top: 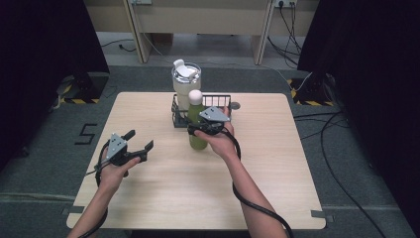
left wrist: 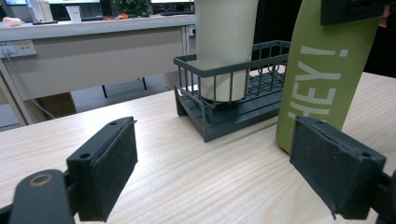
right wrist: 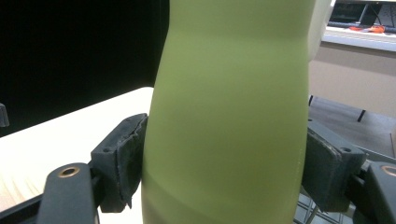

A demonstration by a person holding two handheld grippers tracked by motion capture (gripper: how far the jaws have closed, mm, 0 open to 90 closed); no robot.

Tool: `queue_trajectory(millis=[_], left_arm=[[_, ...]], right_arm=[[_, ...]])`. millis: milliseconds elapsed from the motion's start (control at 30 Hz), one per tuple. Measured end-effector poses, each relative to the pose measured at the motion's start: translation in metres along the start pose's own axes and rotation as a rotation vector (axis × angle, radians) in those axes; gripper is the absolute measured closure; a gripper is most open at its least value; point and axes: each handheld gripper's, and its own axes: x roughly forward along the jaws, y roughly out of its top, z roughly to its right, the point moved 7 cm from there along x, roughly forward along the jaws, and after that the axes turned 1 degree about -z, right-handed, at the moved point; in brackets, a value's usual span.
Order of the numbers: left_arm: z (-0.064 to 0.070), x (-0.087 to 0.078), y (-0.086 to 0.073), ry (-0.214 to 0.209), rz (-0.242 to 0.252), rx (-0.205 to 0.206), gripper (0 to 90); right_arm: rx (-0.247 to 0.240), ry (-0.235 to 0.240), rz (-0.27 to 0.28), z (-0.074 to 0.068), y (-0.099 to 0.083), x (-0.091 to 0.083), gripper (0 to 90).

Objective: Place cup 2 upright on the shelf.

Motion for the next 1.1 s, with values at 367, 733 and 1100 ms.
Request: queue_trajectory(millis=[367, 733, 1100], left_arm=[[-0.002, -0.001, -0.0012, 0.002, -0.002, -0.004, 14.4], [-0.003, -0.0015, -0.0022, 0.005, -0.002, -0.011, 14.4], [-0.0036, -0.0015, -0.0028, 0.007, -0.003, -0.011, 14.4]], right_arm=[[0.009, -0.005, 0.018, 0.0004, 0.0002, 0.0011, 25.4], [0.014, 0.0, 0.021, -0.0003, 0.0009, 0.0022, 25.7], [0.007, 0.004, 0.023, -0.0022, 0.0046, 0.002, 25.8]])
